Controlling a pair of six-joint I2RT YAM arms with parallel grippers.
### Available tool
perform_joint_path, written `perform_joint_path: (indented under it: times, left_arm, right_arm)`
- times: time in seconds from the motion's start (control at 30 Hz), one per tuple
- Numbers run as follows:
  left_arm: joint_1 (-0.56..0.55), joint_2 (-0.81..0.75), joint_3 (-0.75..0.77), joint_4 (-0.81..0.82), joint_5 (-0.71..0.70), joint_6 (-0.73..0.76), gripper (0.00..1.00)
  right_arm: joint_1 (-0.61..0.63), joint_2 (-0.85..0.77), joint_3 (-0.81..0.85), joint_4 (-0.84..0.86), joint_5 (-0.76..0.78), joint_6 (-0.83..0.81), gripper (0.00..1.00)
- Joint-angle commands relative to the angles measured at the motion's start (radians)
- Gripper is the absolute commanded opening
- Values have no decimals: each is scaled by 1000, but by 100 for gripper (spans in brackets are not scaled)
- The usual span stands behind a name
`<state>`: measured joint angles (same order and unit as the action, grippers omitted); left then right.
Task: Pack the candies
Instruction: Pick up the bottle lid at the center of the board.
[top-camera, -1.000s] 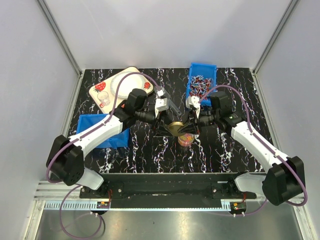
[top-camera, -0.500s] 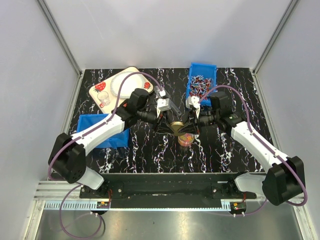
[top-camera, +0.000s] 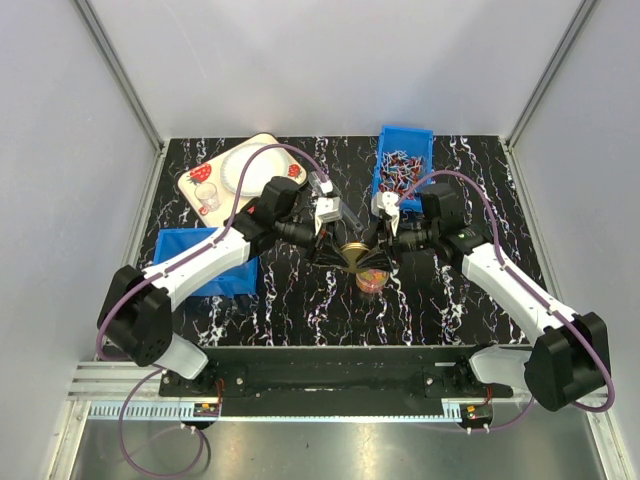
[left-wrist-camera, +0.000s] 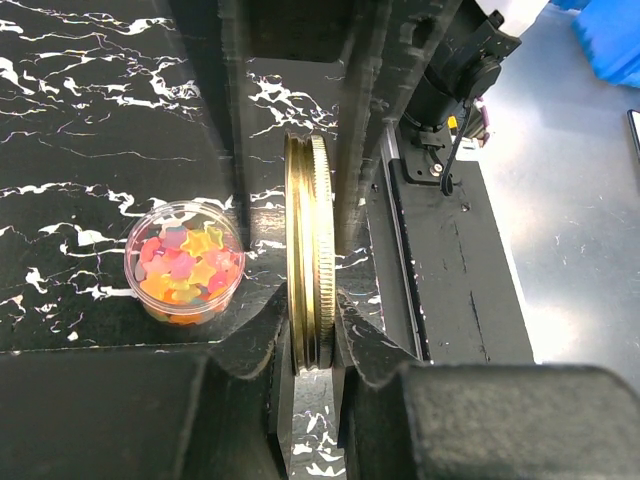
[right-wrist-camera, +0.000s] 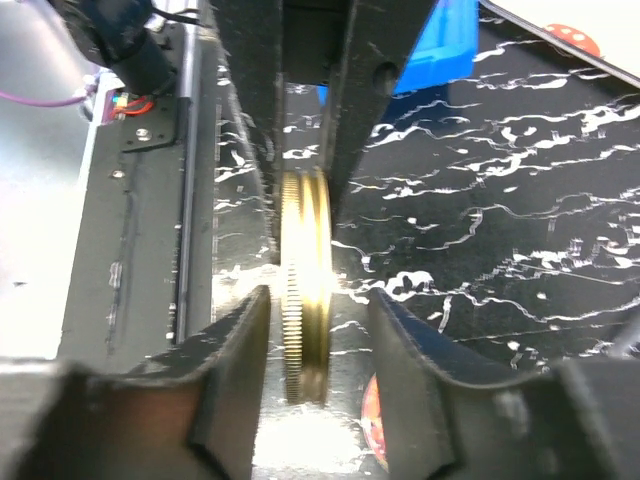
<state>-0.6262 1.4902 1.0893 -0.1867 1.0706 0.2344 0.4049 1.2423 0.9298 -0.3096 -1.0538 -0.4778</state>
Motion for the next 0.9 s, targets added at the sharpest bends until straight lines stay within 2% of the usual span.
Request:
perform_joint_path:
  times: [0.0, 0.13, 0.17, 0.23, 0.27, 0.67, 0.87]
  left_arm:
    - [-4, -1, 44, 26, 35, -14, 7]
    - [-4, 4, 46, 29, 42, -38, 6]
    - [-4, 7, 46, 36, 45, -44, 6]
    - [-4, 15, 47, 47, 45, -61, 5]
    - [-4, 15, 47, 53, 42, -72, 5]
    - [2, 88, 78, 154, 26, -279, 6]
    - [11, 113, 87, 184, 40, -356, 6]
  right_arm:
    - [2, -35, 7, 40, 58, -8, 55]
    - [0, -92, 26, 26, 155, -44, 74]
    - [0, -101, 30, 24, 200, -54, 84]
    - [0, -133, 37, 18, 266, -79, 91]
    - [0, -144, 38, 14, 285, -88, 99]
    - [37, -222, 53, -49, 505, -234, 100]
    - [173, -248, -2, -42, 641, -323, 100]
